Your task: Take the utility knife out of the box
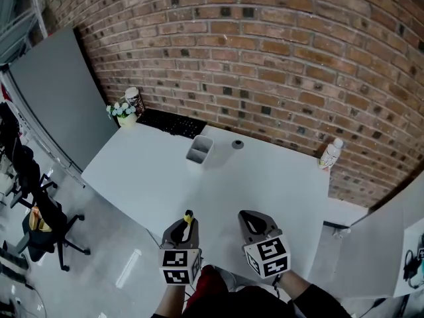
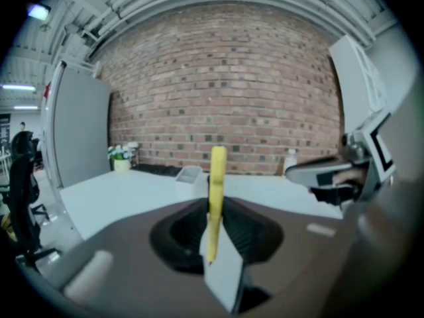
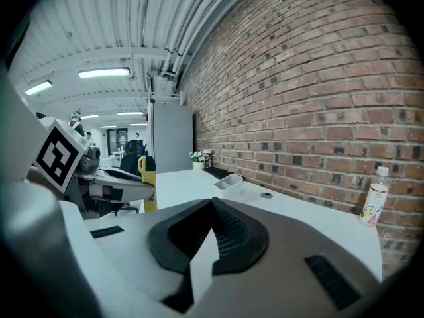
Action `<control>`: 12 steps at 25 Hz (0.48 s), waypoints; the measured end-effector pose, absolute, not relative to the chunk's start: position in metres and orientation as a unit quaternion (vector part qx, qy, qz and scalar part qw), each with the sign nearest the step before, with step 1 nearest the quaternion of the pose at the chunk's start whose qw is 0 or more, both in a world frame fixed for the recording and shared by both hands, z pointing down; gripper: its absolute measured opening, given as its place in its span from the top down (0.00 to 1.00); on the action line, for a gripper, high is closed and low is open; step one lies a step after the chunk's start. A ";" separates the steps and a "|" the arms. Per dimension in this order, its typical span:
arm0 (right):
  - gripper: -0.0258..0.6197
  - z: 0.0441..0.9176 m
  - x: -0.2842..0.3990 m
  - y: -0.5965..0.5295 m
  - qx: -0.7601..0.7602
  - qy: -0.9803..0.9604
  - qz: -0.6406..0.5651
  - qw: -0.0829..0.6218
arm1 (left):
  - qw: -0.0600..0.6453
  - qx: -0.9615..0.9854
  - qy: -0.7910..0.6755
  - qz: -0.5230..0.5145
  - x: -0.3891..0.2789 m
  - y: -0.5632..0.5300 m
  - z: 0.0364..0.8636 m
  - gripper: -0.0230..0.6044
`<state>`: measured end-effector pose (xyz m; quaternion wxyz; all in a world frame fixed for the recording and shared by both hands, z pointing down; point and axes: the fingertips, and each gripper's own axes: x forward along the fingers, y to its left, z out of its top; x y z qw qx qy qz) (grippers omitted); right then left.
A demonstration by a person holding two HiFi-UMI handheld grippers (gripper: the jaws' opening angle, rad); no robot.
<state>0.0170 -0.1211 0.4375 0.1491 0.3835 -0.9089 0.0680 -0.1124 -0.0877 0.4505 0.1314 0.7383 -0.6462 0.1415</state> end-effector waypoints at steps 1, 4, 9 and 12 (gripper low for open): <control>0.95 0.437 0.019 -0.118 0.382 -0.910 0.068 0.147 | 0.132 0.738 -0.647 0.140 -0.110 -0.085 0.451 0.85; 0.95 0.437 0.025 -0.112 0.378 -0.912 0.070 0.143 | 0.130 0.736 -0.650 0.138 -0.102 -0.077 0.450 0.85; 0.95 0.436 0.035 -0.099 0.370 -0.916 0.069 0.139 | 0.126 0.733 -0.655 0.136 -0.091 -0.064 0.447 0.85; 0.95 0.438 0.040 -0.091 0.365 -0.918 0.069 0.139 | 0.126 0.732 -0.656 0.135 -0.084 -0.057 0.448 0.85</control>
